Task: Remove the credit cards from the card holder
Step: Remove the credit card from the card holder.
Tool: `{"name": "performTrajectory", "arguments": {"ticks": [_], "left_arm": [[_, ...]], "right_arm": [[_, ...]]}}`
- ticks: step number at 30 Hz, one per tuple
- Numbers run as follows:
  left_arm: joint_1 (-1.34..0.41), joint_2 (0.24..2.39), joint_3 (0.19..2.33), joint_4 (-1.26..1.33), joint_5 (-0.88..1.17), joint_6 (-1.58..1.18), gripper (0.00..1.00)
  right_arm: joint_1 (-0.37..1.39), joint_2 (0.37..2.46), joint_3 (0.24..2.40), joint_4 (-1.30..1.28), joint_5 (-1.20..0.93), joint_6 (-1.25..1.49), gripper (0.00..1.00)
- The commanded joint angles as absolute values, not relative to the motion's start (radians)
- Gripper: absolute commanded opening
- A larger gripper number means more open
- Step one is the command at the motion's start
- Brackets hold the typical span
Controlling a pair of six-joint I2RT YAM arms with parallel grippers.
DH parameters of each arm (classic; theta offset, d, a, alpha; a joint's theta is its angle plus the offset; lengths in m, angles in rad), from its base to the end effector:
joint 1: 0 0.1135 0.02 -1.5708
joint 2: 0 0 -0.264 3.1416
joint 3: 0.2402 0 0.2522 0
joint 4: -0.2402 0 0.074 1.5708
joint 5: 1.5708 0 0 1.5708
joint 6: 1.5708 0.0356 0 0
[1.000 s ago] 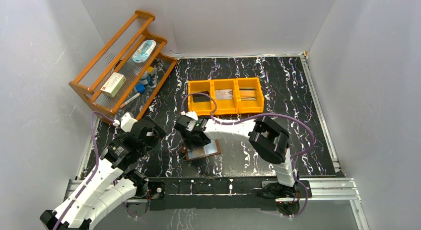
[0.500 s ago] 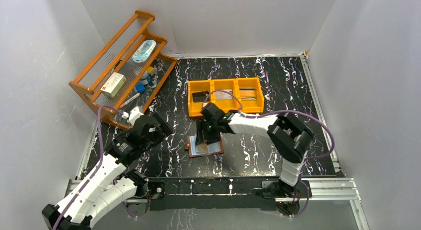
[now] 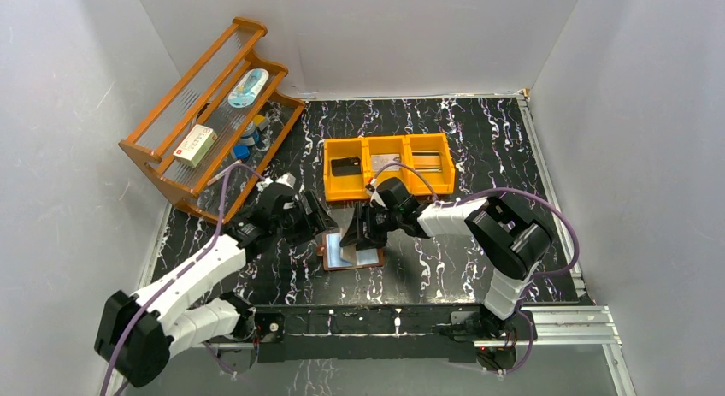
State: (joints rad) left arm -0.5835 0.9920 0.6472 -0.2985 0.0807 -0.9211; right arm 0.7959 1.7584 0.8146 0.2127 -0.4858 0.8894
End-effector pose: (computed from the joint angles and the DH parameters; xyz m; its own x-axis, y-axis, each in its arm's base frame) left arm 0.1770 -0.1203 0.2425 -0.7830 -0.4341 -0.4455 -0.0338 0.7449 -0.6664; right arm 0.2261 0.2546 0.1393 -0.9739 -0.0128 -0.2268 -0.1883 0.6038 0.7746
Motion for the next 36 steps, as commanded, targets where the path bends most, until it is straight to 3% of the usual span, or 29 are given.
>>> {"name": "performTrajectory", "arguments": {"ticks": [1,9,15,21,25,36], "left_arm": [[-0.578,1.078,0.641,-0.209,0.177,-0.967,0.74],[-0.571,1.255,0.683,-0.158,0.151,-1.041,0.71],[-0.572,1.333,0.690,-0.114,0.166,-1.055,0.61],[-0.571,1.364,0.711,-0.081,0.235,-1.017,0.44],[-0.571,1.339,0.711,-0.097,0.217,-1.005,0.46],[-0.574,1.456,0.712,-0.038,0.323,-0.982,0.28]], "right_arm": [[0.796,1.747,0.784,0.256,-0.514,0.889,0.54],[0.795,1.748,0.766,0.249,-0.494,0.869,0.55],[0.795,1.747,0.760,0.270,-0.499,0.873,0.55],[0.795,1.749,0.765,0.276,-0.503,0.879,0.55],[0.794,1.753,0.766,0.280,-0.504,0.886,0.55],[0.795,1.759,0.777,0.294,-0.522,0.890,0.57]]}}
